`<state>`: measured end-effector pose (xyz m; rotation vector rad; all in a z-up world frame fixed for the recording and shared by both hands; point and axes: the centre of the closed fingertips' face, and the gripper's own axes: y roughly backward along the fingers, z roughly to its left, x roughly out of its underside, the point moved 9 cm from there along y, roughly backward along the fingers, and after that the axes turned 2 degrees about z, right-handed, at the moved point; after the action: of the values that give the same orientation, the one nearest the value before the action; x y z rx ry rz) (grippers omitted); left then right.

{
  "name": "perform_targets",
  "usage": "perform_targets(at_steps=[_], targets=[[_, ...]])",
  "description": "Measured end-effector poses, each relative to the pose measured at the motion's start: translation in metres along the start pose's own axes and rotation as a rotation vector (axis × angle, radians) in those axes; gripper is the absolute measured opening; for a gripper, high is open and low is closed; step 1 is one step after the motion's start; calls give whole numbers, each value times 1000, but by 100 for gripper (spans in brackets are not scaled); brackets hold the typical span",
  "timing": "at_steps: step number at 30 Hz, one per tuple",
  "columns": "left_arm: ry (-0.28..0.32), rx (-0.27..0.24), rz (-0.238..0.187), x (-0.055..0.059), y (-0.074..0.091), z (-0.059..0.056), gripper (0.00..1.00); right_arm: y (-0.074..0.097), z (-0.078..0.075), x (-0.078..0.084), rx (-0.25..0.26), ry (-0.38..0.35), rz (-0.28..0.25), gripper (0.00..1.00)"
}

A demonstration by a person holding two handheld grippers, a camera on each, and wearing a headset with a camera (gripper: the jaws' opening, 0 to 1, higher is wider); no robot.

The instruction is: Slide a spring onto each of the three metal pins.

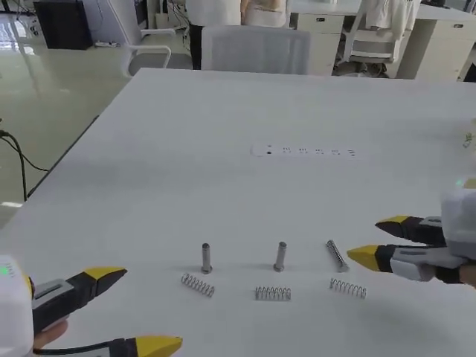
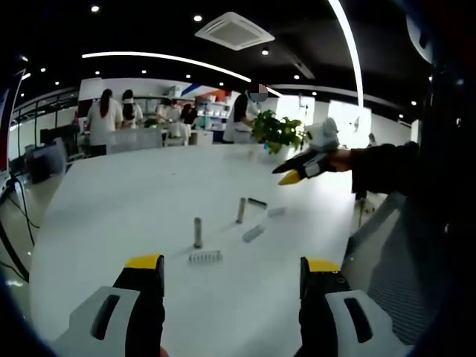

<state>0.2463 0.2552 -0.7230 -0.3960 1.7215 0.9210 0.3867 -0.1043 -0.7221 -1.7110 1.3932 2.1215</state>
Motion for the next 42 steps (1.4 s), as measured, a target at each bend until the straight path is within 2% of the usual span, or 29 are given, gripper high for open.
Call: perform_targets(at_steps=[6, 15, 22, 31, 35, 42], targets=[[0, 3, 4, 1, -1, -1, 70, -16, -5, -2, 21, -10, 39, 42], [1, 0, 4, 1, 0, -1, 70, -40, -11, -5, 23, -23, 80, 40], [2, -3, 4, 2, 2, 0, 69, -56, -15, -5, 50, -29, 131, 34], [8, -11, 5, 4, 4, 3, 69, -67, -15, 1, 65, -38, 196, 29], [9, -10, 6, 4, 5, 2, 69, -70, -15, 4, 74, -47, 208, 23], [11, -10, 9, 5, 6, 2, 68, -76, -12, 10, 75, -58, 261, 23]])
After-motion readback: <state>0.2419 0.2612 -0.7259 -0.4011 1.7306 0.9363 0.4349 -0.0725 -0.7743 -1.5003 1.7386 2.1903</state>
